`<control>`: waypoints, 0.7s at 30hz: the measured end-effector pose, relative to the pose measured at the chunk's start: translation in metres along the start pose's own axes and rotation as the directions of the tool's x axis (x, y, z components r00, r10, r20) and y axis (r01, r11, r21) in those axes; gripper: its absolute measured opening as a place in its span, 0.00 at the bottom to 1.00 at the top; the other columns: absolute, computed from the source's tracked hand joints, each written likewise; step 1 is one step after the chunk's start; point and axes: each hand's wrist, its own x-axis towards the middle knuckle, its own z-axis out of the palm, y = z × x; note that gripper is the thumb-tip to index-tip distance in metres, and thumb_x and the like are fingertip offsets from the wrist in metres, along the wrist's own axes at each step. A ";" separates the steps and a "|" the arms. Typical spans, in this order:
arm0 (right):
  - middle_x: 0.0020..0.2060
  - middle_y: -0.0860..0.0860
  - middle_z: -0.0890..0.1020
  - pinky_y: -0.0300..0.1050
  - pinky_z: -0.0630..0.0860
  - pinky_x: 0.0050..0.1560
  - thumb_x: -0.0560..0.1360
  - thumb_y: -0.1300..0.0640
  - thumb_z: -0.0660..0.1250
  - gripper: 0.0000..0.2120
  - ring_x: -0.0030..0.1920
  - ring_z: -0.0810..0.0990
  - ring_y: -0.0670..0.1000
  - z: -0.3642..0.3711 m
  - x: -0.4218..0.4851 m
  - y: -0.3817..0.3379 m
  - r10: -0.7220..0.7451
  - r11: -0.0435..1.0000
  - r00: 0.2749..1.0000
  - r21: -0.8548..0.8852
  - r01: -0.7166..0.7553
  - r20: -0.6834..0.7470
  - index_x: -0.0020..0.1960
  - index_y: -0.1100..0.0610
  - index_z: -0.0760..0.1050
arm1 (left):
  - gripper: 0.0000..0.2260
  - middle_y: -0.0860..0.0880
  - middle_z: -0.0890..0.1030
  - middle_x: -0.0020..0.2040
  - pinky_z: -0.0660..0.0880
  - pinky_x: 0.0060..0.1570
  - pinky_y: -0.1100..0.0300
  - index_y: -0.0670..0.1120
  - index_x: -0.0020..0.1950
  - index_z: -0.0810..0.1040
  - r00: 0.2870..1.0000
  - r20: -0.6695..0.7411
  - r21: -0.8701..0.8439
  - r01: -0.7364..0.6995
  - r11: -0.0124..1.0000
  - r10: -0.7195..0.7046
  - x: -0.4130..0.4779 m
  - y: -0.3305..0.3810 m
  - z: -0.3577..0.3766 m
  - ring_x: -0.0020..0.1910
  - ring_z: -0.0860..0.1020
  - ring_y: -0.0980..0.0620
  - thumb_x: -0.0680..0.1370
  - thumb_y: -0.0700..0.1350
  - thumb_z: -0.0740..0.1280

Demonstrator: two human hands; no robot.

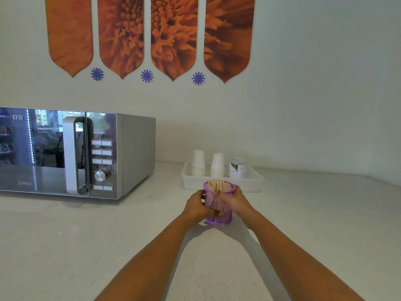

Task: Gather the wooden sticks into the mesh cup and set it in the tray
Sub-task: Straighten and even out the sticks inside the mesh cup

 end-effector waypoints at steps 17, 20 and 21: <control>0.39 0.51 0.82 0.52 0.75 0.58 0.76 0.33 0.47 0.30 0.48 0.81 0.54 -0.018 0.000 -0.038 -0.230 0.872 0.962 -0.407 0.271 0.147 0.44 0.50 0.83 | 0.34 0.43 0.73 0.68 0.74 0.63 0.52 0.42 0.72 0.64 0.999 0.021 -0.021 0.027 0.999 -0.027 0.004 0.003 0.005 0.65 0.73 0.43 0.69 0.41 0.75; 0.47 0.53 0.82 0.51 0.73 0.63 0.74 0.31 0.46 0.33 0.53 0.80 0.54 -0.016 -0.001 -0.041 -0.129 0.895 0.970 -0.397 0.203 0.204 0.47 0.51 0.82 | 0.33 0.43 0.73 0.67 0.74 0.62 0.53 0.42 0.71 0.65 1.000 0.020 -0.019 0.022 1.000 -0.022 0.004 0.002 0.004 0.65 0.74 0.43 0.69 0.41 0.75; 0.47 0.53 0.81 0.48 0.72 0.62 0.75 0.32 0.46 0.34 0.52 0.79 0.53 -0.016 -0.001 -0.042 -0.108 0.904 0.971 -0.385 0.184 0.212 0.50 0.54 0.82 | 0.33 0.43 0.74 0.67 0.74 0.62 0.53 0.42 0.71 0.65 1.000 0.019 -0.016 0.021 1.000 -0.021 0.004 0.002 0.004 0.64 0.74 0.43 0.69 0.41 0.75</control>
